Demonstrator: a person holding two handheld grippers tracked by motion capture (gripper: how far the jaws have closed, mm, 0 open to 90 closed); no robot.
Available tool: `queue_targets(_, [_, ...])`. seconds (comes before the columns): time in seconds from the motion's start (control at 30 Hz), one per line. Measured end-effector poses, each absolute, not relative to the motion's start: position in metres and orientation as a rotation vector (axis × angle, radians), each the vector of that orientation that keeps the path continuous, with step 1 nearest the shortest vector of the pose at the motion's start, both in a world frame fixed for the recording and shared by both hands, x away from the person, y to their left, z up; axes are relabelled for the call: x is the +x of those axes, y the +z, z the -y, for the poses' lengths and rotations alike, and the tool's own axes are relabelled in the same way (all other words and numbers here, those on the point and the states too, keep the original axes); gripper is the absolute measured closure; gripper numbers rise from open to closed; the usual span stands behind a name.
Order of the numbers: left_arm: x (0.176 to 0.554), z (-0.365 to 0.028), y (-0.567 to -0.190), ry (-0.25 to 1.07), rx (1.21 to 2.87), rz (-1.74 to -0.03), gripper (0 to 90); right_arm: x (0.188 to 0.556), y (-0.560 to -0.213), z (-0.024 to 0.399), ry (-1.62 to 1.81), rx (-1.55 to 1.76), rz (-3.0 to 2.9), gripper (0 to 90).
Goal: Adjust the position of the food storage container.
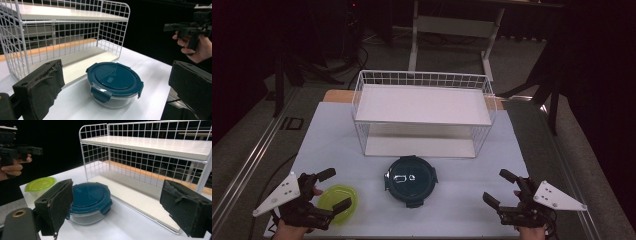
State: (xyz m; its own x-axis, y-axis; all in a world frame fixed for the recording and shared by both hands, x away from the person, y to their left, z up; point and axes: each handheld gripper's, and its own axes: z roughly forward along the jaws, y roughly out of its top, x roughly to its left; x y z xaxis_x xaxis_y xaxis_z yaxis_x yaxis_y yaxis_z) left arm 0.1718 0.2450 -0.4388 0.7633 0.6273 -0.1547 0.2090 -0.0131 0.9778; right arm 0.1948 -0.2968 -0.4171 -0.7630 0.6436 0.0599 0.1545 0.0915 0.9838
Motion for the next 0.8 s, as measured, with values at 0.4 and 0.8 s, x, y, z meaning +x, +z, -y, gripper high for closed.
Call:
queue_targets(0.4, [0.180,-0.255,-0.425,0.325,1.605,-0.649,0.0,0.193,-0.414,0.295,1.731,0.785,-1.985,11.1])
queue_targets(0.8, [0.197,-0.251,-0.429,0.272,1.684,-0.600,4.5,0.195,-0.415,0.292,1.727,0.790,-1.999,11.1])
